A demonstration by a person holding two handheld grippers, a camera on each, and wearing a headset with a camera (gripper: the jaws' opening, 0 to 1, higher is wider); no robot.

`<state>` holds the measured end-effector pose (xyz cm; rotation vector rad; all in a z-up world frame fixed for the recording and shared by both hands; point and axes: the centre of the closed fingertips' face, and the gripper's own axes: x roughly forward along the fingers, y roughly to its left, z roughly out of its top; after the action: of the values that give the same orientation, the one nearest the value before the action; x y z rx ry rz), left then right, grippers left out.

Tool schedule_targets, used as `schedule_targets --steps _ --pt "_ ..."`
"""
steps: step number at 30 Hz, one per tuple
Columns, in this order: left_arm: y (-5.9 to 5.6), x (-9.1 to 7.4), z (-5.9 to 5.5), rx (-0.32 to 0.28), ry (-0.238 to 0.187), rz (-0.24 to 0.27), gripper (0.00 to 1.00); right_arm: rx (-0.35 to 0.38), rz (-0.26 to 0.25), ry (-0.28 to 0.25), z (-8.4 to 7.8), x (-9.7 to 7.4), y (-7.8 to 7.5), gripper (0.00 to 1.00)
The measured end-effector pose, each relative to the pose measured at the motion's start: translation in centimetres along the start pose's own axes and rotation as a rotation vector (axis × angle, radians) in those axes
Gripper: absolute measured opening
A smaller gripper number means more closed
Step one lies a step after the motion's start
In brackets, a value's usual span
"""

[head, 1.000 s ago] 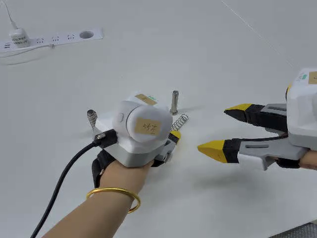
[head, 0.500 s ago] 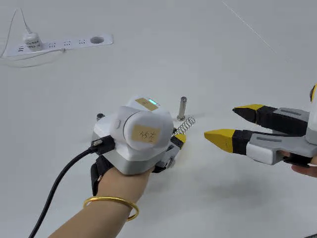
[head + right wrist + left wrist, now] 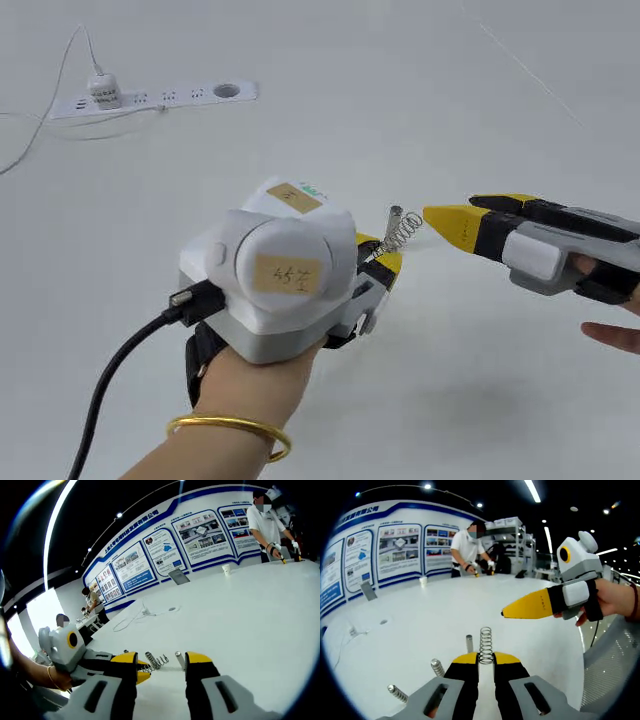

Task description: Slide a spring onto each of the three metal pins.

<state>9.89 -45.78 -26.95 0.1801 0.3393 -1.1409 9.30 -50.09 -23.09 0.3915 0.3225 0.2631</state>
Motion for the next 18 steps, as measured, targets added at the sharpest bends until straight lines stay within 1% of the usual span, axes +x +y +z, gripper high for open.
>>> schedule_targets --steps 1,2,6,9,12,15,17,18 --pt "0.0 -0.3 0.3 -0.003 -0.013 0.004 0.1 0.031 -0.001 -0.003 0.1 0.1 0.1 0.37" --pt "0.0 -0.4 0.5 -0.003 -0.019 0.007 0.1 0.039 0.002 -0.003 0.1 0.2 0.2 0.36" --pt "-0.3 -1.2 1.5 -0.014 -0.056 0.0 0.1 0.113 -0.012 -0.004 0.1 0.6 0.2 0.31" --pt "-0.4 -1.8 2.0 -0.013 -0.077 0.001 0.1 0.188 0.01 -0.003 0.0 0.8 0.8 0.3" --pt "-0.5 -2.2 2.4 -0.011 -0.094 0.0 0.1 0.232 0.024 -0.01 0.0 0.9 1.3 0.27" --pt "-0.6 -2.4 2.8 -0.015 -0.111 -0.002 0.1 0.293 0.047 -0.009 -0.1 1.0 1.9 0.26" --pt "-0.6 -2.6 3.0 -0.021 -0.121 -0.005 0.1 0.363 0.057 -0.005 -0.2 1.1 2.3 0.24" --pt "-0.7 -2.7 3.2 -0.029 -0.132 -0.008 0.1 0.39 0.081 -0.015 -0.1 1.1 2.8 0.23"
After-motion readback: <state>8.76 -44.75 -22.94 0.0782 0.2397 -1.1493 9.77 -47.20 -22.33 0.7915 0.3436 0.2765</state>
